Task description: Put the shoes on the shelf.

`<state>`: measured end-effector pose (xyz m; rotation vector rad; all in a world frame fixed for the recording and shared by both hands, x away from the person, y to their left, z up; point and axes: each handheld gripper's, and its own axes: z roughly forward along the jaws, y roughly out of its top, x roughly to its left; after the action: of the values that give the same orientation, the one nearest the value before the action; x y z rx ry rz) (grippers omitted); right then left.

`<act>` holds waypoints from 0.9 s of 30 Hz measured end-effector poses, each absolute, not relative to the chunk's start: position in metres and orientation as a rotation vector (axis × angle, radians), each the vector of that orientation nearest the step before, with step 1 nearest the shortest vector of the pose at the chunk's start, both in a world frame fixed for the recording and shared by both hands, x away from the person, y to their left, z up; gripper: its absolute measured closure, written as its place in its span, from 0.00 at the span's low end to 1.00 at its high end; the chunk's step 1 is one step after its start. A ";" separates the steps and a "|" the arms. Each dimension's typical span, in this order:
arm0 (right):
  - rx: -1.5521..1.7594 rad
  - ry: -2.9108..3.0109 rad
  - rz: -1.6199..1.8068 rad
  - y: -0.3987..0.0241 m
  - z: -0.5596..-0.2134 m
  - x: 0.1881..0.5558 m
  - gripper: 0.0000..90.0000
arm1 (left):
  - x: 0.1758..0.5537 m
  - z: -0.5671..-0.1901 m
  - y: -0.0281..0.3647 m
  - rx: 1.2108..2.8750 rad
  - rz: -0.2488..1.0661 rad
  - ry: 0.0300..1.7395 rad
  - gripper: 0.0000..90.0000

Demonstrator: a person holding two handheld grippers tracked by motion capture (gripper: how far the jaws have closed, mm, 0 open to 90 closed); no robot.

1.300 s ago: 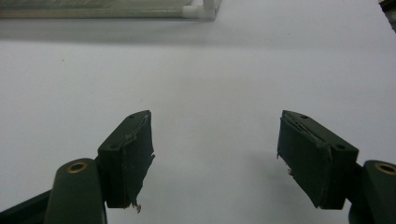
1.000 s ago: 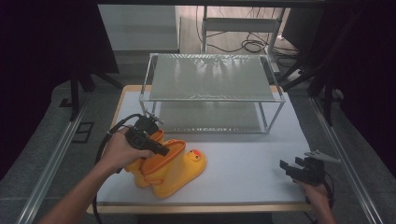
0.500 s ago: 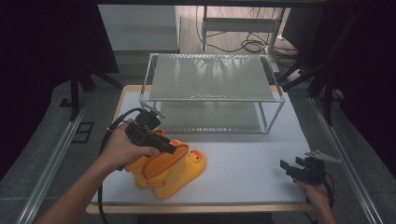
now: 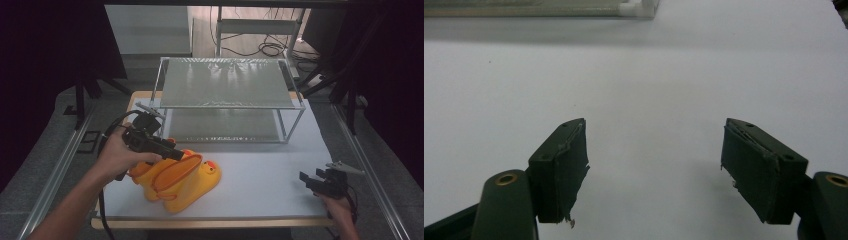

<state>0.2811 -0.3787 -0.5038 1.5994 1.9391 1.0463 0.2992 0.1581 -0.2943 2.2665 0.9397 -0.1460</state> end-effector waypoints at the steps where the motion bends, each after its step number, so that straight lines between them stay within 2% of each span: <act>1: 1.598 1.938 1.047 -0.379 -0.503 0.281 0.29 | 0.298 -0.293 0.160 2.265 -0.145 0.938 0.54; 14: 1.614 1.935 1.042 -0.379 -0.506 0.281 0.29 | 0.301 -0.304 0.176 2.288 -0.142 1.011 0.49; 23: 1.613 1.943 1.032 -0.379 -0.508 0.281 0.29 | 0.304 -0.324 0.170 2.350 -0.200 1.014 0.42; 27: 1.606 1.947 1.030 -0.379 -0.508 0.281 0.29 | 0.304 -0.330 0.164 2.388 -0.187 1.013 0.41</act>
<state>0.2811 -0.3793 -0.5077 1.6061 1.9468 1.0301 0.3044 0.1642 -0.3299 2.3875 1.0134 -0.1873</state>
